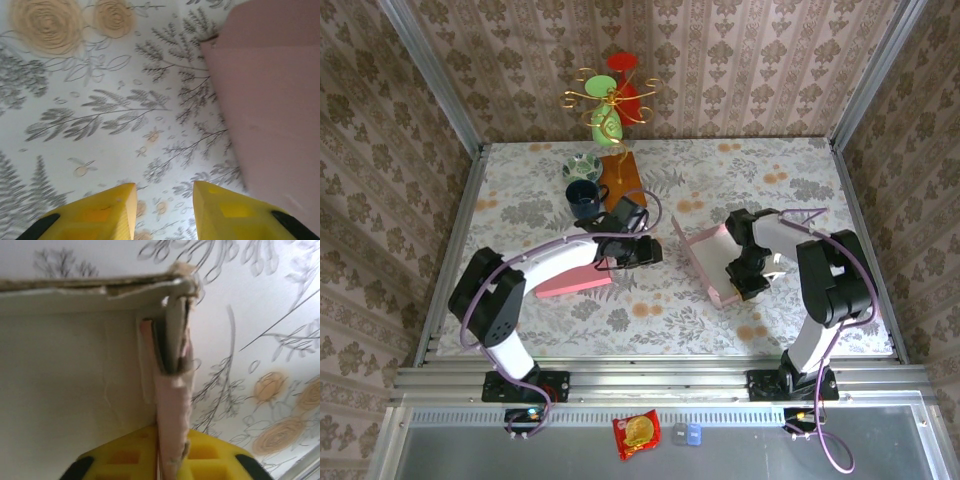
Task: Fold the paper box
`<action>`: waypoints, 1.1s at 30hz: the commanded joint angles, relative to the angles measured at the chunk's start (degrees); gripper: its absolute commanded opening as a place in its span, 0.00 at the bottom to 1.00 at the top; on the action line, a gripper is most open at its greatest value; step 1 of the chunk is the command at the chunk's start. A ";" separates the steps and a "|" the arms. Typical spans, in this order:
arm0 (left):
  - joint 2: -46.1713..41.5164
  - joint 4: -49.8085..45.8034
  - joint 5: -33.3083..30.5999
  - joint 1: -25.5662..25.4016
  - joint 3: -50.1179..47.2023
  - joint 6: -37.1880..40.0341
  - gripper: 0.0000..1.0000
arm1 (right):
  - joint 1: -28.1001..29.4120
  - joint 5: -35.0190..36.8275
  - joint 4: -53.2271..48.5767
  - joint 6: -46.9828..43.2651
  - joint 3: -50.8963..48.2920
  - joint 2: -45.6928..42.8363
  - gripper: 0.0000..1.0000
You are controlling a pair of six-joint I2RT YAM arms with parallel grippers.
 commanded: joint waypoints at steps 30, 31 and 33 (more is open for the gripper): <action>15.03 12.54 3.73 -0.33 6.45 -9.83 0.33 | -21.95 -13.21 16.63 -36.61 6.67 1.54 0.13; 15.37 12.68 3.89 -0.33 6.72 -9.97 0.33 | -21.95 -14.01 17.34 -36.08 6.24 2.46 0.13; 15.88 13.13 4.09 -0.36 6.86 -10.44 0.33 | -21.95 -15.40 18.54 -35.20 5.44 3.93 0.14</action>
